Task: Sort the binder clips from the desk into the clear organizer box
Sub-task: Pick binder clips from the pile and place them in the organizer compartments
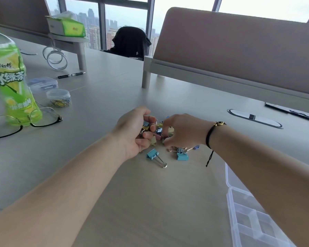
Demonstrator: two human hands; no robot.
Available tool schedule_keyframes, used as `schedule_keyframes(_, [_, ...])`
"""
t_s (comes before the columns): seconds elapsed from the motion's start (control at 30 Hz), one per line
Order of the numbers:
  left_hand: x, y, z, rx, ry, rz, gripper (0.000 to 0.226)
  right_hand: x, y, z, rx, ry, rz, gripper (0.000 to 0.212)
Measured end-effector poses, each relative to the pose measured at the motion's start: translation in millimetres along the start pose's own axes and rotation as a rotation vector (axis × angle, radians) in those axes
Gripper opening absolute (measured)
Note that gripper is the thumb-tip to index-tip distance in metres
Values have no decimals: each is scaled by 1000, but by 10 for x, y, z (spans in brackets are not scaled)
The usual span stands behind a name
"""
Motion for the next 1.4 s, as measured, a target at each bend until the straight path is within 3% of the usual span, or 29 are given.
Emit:
schedule_keyframes(0.33, [-30,-15,4,-21,20,-11,17,4,-84,8,61,25,74,24])
schedule_keyframes(0.47, [-60,-43,1,-32,4,19,19,15,-60,49,4,70,73,8])
schedule_keyframes(0.6, [-78,-70,-17,-49,-25,43,22,31,27,70,-45,79,28,21])
schedule_keyframes(0.7, [-67,-79,-25,-46,-31,50,23,61,58,75,-70,65,14,16])
schedule_keyframes(0.8, [-40,-89,-46,-50,-52,63,25,115,94,163,-219,70,-23,7])
schedule_keyframes(0.9, [-33,-118,-78,-64,-92,90,31,150,113,392,-461,207,-47,5])
schedule_keyframes(0.97, [-18,-154,-125,-48,-156,133,39,146,50,509,-627,295,-21,4])
schedule_keyframes(1.07, [57,-194,-241,-1,-305,206,50,95,-136,490,-729,267,31,8])
schedule_keyframes(1.17, [67,-186,-248,82,-339,230,42,73,-150,505,-687,289,28,12])
schedule_keyframes(1.27, [-9,-139,-117,184,-219,187,33,134,76,574,-612,426,-70,9])
schedule_keyframes(1.4, [-34,-83,-50,156,-128,119,29,166,134,235,-302,229,-134,18])
Point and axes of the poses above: each hand's wrist, its own x-axis away from the middle knuckle, its own z-axis out of the back of the hand, y = z × x, the point moved 9 cm from there along -x, towards the middle knuckle, and after that the axes turned 10 degrees about z, right-handed, at the moved point
